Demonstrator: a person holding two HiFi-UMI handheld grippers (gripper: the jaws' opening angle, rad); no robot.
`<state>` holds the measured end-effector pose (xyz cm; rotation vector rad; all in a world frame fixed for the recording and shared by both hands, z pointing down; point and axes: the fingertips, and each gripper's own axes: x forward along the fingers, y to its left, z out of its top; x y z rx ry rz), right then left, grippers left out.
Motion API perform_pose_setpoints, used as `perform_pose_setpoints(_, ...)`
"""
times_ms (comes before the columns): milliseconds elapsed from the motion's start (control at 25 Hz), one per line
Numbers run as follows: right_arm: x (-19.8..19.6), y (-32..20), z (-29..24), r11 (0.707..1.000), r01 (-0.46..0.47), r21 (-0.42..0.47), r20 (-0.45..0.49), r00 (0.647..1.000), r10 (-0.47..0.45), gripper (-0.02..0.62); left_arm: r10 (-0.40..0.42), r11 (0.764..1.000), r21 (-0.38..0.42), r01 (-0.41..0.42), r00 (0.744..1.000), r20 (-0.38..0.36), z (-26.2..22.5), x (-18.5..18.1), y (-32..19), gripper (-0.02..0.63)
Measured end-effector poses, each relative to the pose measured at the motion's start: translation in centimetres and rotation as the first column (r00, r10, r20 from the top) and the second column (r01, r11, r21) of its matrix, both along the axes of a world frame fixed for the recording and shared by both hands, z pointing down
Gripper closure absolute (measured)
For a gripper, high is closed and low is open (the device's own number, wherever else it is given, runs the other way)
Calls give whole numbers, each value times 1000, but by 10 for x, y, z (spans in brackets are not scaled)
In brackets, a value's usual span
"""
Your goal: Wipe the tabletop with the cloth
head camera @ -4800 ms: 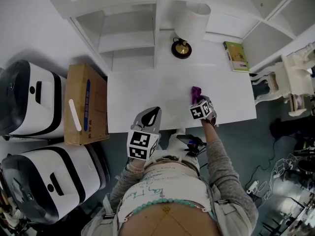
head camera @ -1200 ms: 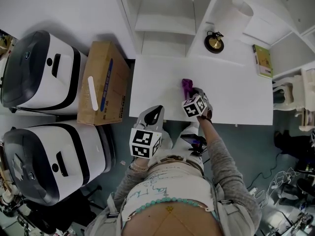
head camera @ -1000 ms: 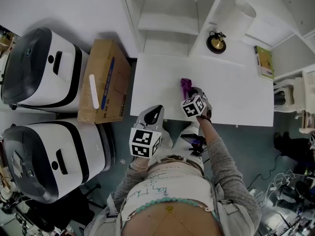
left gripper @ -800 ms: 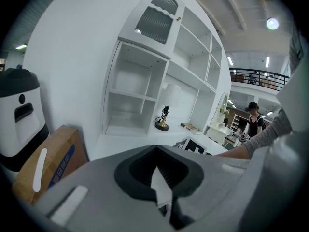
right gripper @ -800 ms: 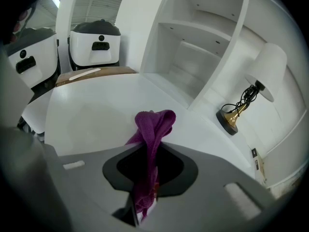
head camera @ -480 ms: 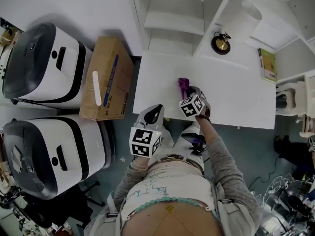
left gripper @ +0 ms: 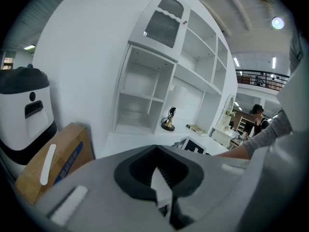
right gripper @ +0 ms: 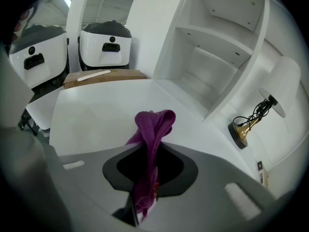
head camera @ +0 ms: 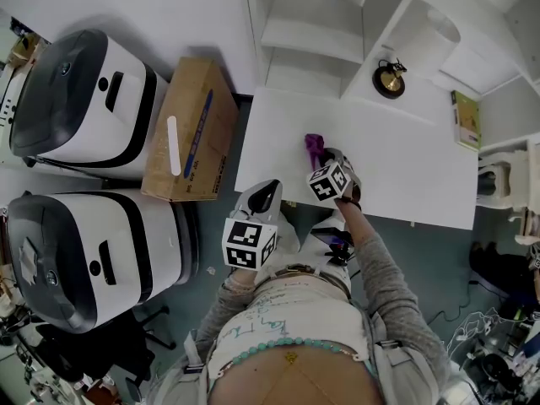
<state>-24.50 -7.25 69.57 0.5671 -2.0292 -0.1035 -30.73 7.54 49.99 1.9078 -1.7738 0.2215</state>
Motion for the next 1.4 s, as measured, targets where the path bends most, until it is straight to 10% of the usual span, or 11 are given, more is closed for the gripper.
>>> perform_pose_setpoints(1400,-89,38,-1,977,214,-6,19,977,-214,526,-179,984,-2,179,984,11,-1,-51,33,604)
